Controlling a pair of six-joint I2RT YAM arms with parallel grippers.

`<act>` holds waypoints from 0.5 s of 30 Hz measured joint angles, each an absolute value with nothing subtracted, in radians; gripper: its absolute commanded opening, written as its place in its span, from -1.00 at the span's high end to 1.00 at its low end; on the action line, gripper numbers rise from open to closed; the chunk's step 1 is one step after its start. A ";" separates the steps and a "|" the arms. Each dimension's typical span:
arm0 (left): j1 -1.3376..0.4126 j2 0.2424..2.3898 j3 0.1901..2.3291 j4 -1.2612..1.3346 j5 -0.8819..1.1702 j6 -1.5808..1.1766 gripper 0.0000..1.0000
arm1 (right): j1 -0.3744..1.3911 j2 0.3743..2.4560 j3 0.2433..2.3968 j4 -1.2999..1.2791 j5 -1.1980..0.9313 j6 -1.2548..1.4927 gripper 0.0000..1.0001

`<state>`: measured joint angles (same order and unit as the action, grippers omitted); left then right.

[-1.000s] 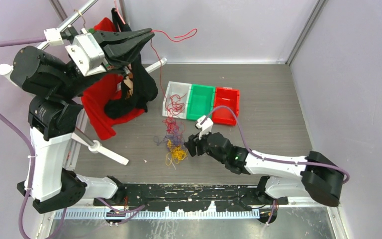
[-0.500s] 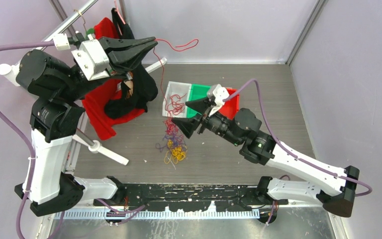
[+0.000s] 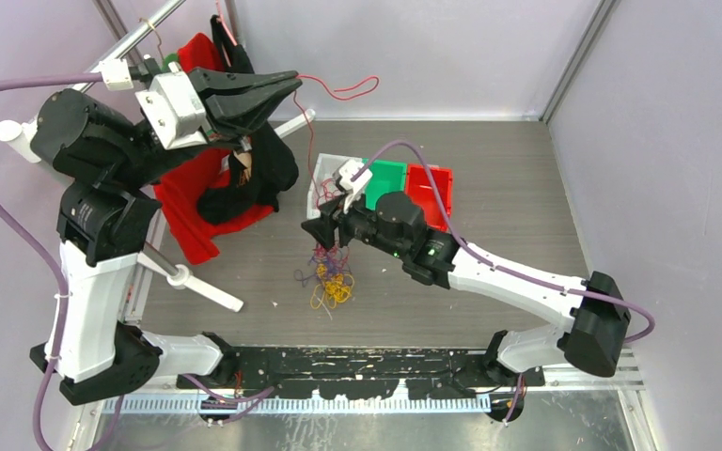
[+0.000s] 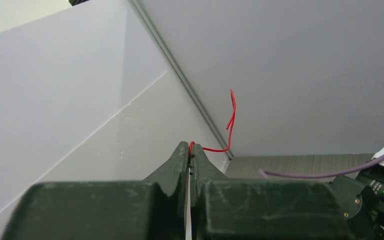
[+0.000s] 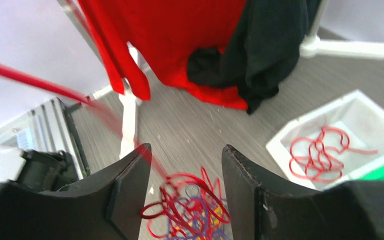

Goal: Untangle the cables
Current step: Untie the cable.

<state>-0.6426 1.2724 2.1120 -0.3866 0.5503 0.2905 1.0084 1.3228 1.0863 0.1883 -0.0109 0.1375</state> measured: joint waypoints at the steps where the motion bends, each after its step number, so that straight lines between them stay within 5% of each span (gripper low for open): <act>1: -0.643 1.272 2.117 -0.387 0.551 0.291 1.00 | 1.003 1.323 1.057 0.203 -0.009 0.142 -0.16; 15: -0.643 1.354 2.354 -0.403 0.542 0.324 1.00 | 0.920 1.310 0.550 0.329 0.059 0.257 -0.12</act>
